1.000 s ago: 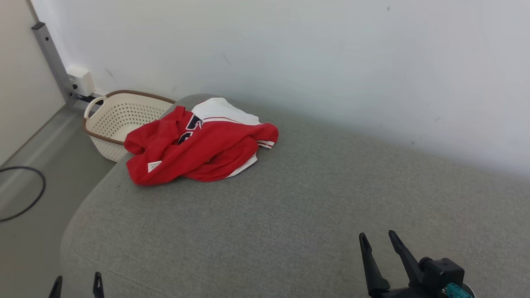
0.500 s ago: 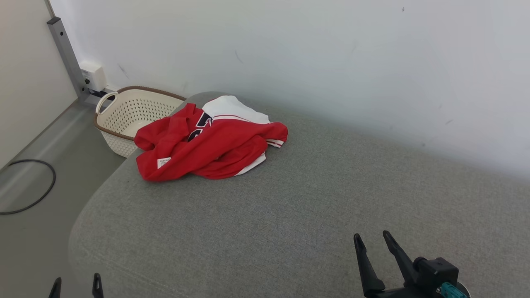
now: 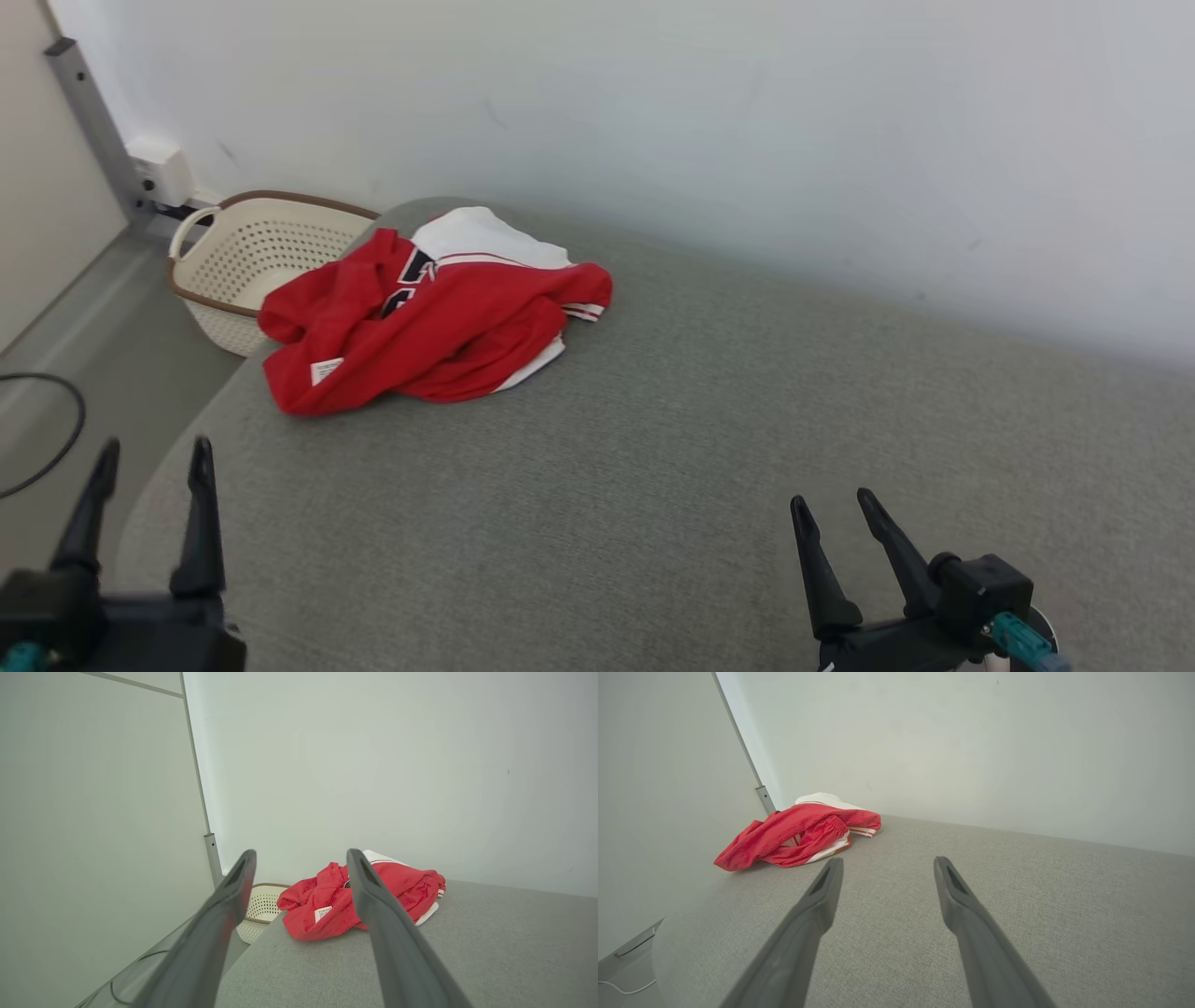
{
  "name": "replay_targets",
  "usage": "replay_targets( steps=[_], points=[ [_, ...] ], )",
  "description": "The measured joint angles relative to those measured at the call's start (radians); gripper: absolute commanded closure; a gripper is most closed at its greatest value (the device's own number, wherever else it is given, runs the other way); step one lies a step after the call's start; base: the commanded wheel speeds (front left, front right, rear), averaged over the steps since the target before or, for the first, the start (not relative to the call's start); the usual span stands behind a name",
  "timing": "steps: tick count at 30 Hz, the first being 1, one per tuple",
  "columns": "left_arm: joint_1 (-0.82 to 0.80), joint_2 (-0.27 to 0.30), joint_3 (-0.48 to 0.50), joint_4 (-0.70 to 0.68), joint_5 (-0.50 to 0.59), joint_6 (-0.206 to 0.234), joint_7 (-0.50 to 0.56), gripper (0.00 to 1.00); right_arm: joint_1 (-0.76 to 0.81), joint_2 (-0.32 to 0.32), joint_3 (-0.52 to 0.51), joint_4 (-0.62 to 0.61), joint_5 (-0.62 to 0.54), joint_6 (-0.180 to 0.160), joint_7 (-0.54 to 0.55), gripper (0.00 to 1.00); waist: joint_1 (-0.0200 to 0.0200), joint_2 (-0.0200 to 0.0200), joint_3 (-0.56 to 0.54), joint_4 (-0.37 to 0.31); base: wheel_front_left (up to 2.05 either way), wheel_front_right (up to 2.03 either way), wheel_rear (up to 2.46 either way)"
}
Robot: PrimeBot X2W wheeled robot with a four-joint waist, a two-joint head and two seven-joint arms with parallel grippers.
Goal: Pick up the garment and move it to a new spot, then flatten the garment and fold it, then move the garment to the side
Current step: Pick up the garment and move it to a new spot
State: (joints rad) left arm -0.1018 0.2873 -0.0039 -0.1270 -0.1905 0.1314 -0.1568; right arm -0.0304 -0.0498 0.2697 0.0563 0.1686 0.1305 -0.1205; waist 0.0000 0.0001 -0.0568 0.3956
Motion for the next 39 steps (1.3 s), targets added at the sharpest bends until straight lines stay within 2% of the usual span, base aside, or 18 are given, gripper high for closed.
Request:
replay_targets(
  steps=[7,9,13,23,30,39],
  points=[
    [-0.184,0.051,0.029,0.064,-0.058,-0.062,-0.003,0.0,-0.042,0.0,0.004,0.0,-0.002,0.0,-0.013,0.0,0.0,0.0001,0.034,-0.074,0.0,0.0,0.0],
    [-0.229,0.082,0.033,0.102,-0.049,-0.07,-0.001,0.0,-0.055,0.0,0.006,0.001,-0.004,0.0,-0.017,0.0,0.0,0.0002,0.043,-0.098,0.0,0.0,0.0],
    [-0.282,0.1,0.06,0.146,-0.074,-0.08,-0.004,0.0,-0.074,0.0,0.007,0.002,-0.01,0.0,-0.021,0.0,0.0,0.0001,0.058,-0.137,0.0,0.0,0.0],
    [-0.444,0.174,0.113,0.322,-0.149,-0.146,-0.012,0.0,-0.118,0.0,-0.016,-0.009,-0.022,0.0,-0.031,0.0,0.0001,0.0001,0.121,-0.27,0.0,0.0,0.0],
    [-0.582,0.23,0.102,0.473,-0.171,-0.188,0.017,0.0,-0.137,0.0,-0.021,-0.021,-0.027,0.0,-0.044,0.0,0.0002,0.0002,0.184,-0.338,0.0,0.0,0.0],
    [-0.704,0.272,0.071,0.68,-0.195,-0.227,0.062,0.0,-0.169,0.0,-0.016,-0.024,-0.027,0.0,-0.06,0.0,0.0002,0.0001,0.261,-0.408,0.0,0.0,0.0]
  ],
)
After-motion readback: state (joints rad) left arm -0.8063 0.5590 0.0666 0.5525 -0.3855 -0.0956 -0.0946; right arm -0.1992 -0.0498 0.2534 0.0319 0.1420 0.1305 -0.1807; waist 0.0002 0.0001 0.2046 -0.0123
